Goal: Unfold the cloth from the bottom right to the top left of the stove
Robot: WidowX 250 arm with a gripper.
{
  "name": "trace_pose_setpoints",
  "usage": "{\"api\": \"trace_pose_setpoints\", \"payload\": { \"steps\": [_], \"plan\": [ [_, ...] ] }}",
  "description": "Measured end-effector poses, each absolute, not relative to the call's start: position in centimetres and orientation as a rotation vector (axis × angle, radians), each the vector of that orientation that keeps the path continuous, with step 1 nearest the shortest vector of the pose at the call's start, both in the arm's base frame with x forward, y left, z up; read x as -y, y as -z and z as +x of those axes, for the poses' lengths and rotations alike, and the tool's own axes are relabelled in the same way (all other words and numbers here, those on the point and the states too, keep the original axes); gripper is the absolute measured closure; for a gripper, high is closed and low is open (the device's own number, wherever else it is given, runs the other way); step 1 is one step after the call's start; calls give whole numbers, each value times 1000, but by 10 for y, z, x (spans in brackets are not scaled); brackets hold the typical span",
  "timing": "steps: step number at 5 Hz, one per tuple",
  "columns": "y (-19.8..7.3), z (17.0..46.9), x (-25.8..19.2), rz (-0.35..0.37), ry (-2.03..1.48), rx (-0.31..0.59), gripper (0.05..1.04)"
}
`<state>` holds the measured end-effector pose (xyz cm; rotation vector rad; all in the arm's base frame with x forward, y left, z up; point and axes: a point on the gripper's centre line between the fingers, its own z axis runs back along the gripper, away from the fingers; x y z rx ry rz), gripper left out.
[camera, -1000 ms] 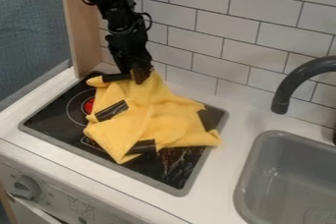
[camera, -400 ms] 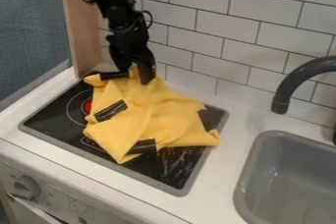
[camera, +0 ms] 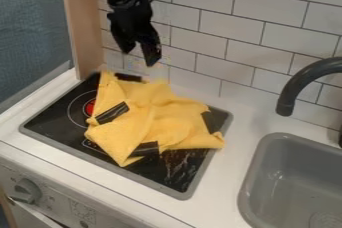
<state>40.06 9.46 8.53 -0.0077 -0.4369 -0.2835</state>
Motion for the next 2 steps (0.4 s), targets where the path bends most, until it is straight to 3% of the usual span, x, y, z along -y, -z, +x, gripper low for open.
{"api": "trace_pose_setpoints", "payload": {
  "steps": [2],
  "plan": [
    [-97,393,-100,-6,283,437,85]
  ]
}}
